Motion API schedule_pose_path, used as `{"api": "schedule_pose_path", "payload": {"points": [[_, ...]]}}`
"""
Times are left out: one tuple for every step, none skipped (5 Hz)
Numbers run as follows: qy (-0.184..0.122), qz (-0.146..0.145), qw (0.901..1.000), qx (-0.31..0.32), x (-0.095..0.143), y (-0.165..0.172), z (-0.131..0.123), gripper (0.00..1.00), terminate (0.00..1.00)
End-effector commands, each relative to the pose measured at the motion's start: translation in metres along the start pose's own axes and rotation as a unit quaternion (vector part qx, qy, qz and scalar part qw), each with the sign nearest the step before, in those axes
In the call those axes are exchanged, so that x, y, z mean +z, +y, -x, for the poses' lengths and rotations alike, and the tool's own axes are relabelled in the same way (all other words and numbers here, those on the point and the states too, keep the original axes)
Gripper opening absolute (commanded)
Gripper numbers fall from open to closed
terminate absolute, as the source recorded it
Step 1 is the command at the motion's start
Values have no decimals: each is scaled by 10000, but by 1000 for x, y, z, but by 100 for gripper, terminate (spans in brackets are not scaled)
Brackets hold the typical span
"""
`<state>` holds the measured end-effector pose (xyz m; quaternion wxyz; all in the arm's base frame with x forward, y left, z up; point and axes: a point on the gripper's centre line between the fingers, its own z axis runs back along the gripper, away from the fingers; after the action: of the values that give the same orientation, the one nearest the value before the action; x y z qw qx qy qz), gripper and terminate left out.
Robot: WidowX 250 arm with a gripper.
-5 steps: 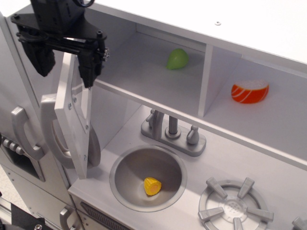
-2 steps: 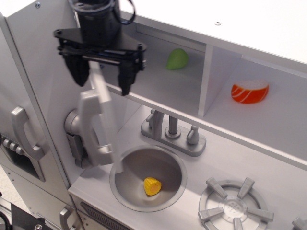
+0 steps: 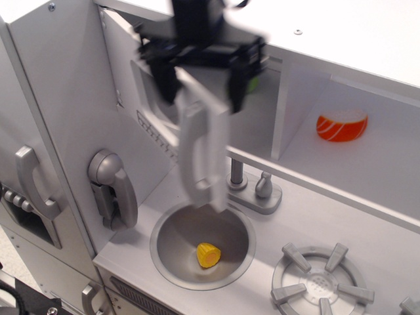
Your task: Close microwave
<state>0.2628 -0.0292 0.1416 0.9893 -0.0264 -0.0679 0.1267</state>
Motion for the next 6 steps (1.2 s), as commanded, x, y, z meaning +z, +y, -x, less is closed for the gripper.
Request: {"api": "schedule_pose_path", "payload": {"points": [[-72,519,9958,-755,42,-19,33,100,0],[10,182,9930,-1170,22,15,67,100,0],[49,-193,9918,-1260,-2,49,76,100,0],[108,-608,9930,-1008,-26,77,65,100,0],[23,-954,9929,-715,-49,88,40,100,0],[-145,-1083,9929,-466,-61,86,12,100,0]]}}
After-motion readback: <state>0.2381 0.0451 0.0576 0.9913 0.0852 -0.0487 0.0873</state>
